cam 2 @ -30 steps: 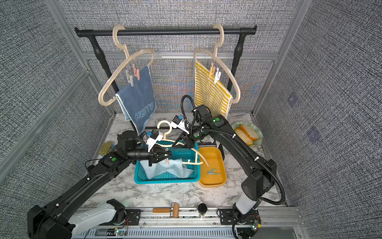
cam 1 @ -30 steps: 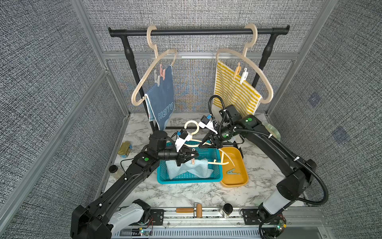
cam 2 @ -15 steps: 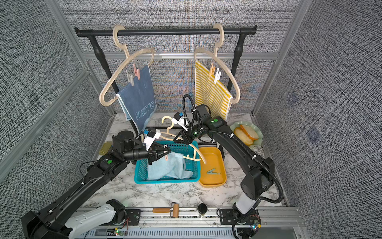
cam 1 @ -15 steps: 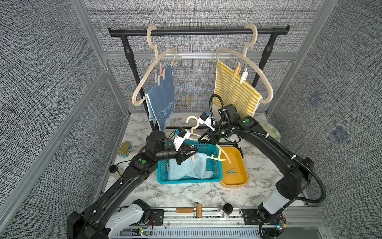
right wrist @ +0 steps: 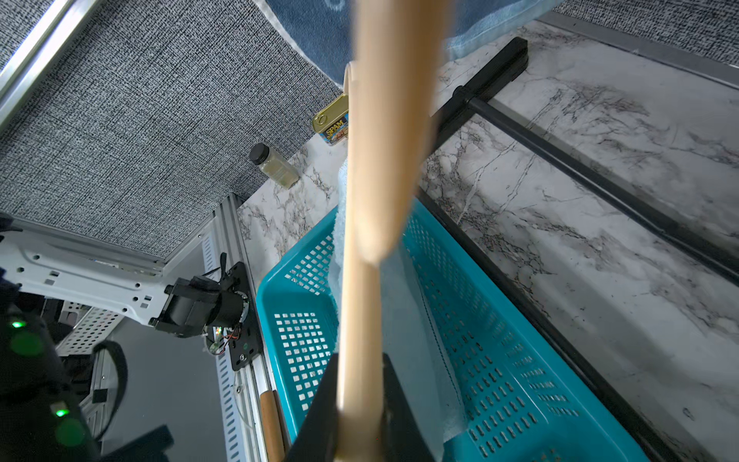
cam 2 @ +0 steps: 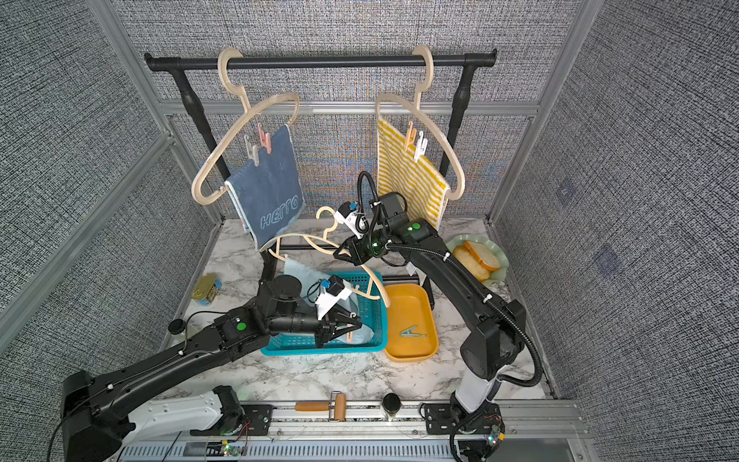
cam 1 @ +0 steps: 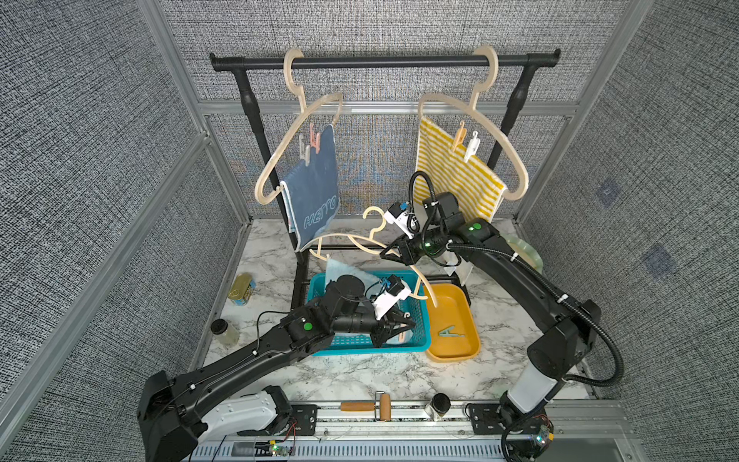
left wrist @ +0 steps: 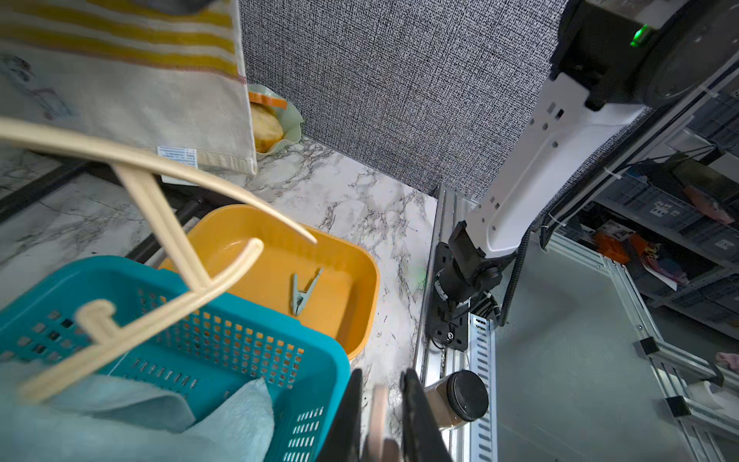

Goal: Remove the clothespins securing towels to the hanger
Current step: Remove the clothespin from the hanger, then place the clothespin in the storage box.

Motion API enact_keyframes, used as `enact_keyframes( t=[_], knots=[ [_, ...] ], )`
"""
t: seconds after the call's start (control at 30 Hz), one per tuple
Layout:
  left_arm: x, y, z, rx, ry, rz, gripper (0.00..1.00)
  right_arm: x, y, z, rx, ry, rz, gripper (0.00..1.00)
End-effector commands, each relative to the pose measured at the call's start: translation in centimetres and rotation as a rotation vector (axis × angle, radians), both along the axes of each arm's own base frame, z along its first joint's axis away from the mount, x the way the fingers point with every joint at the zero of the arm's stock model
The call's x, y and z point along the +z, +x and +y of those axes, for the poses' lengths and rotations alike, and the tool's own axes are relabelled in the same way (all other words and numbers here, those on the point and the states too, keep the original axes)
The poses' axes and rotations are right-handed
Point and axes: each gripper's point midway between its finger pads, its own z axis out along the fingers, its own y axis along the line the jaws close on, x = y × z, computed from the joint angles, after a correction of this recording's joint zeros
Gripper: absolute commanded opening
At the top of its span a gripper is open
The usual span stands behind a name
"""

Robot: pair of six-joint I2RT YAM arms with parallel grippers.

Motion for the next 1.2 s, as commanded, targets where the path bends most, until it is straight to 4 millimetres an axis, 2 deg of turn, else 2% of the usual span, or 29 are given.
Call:
enact_keyframes(
  t=[0.0, 0.17, 0.4, 0.83, 0.97, 1.17],
  knots=[
    [0.0, 0.0, -2.1, 0.019, -0.072, 0.020, 0.00, 1.7, 0.9, 0.3, -0.024, 0.053, -0.026, 0.00],
    [-2.2, -1.0, -5.9, -0.003, -0.100, 0.078, 0.00, 2.3, 1.4, -0.1, -0.046, 0.075, -0.037, 0.00],
    [-4.9, 0.1, -10.1, 0.007, -0.034, 0.103, 0.00, 2.6, 1.6, -0.9, -0.067, 0.096, -0.033, 0.00],
    [-11.1, 3.3, -15.3, 0.081, 0.109, 0.163, 0.00, 2.4, 1.8, -2.5, -0.109, 0.091, -0.043, 0.00],
    [-13.1, 4.5, -15.7, 0.137, 0.190, 0.171, 0.00, 2.5, 1.7, -2.5, -0.105, 0.095, -0.041, 0.00],
    [-15.3, 5.0, -15.6, 0.156, 0.299, 0.178, 0.31, 2.5, 1.7, -2.6, -0.104, 0.096, -0.041, 0.00]
  ],
)
